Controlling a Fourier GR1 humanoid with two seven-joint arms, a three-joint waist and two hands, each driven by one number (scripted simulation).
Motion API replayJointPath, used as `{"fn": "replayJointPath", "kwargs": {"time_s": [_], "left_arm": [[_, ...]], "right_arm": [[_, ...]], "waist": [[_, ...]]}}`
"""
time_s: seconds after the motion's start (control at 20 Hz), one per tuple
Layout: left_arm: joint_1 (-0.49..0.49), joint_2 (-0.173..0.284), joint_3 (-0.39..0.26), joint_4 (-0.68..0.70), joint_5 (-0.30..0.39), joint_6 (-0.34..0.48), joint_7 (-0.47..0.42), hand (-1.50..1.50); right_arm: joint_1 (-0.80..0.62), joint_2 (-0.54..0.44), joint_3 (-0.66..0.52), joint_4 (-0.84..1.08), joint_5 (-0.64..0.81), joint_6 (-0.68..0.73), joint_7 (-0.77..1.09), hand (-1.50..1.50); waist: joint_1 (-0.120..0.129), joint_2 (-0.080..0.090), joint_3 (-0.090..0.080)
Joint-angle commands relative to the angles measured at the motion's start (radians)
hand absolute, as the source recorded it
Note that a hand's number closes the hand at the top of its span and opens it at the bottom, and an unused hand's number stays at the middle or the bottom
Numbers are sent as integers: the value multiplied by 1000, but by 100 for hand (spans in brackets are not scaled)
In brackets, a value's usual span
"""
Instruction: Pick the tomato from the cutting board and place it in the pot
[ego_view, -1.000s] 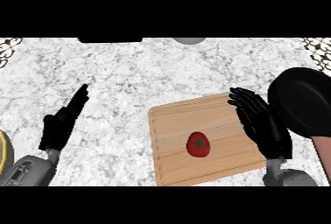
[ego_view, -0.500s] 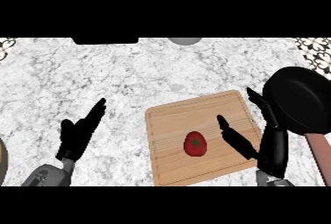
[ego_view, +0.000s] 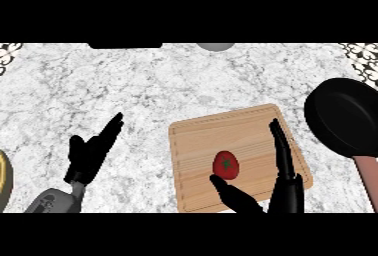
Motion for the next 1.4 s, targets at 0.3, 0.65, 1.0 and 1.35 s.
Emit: {"fn": "replayJointPath", "kwargs": {"time_s": [0.3, 0.65, 1.0, 1.35], "left_arm": [[36, -48, -45, -65, -50, 26, 44, 0], [1, -21, 11, -55, -33, -14, 61, 0], [27, -91, 46, -35, -106, -42, 83, 0], [49, -100, 114, -49, -139, -113, 83, 0]], "right_arm": [[-218, 18, -5, -159, 89, 293, 678, -150], [-240, 18, -13, 43, -131, 425, 685, -150], [-134, -11, -29, 107, -126, 351, 520, -150], [-31, -69, -78, 37, -180, 344, 396, -150]], "waist": [[30, 7, 3], [35, 11, 4], [21, 9, 4], [20, 8, 4]]}}
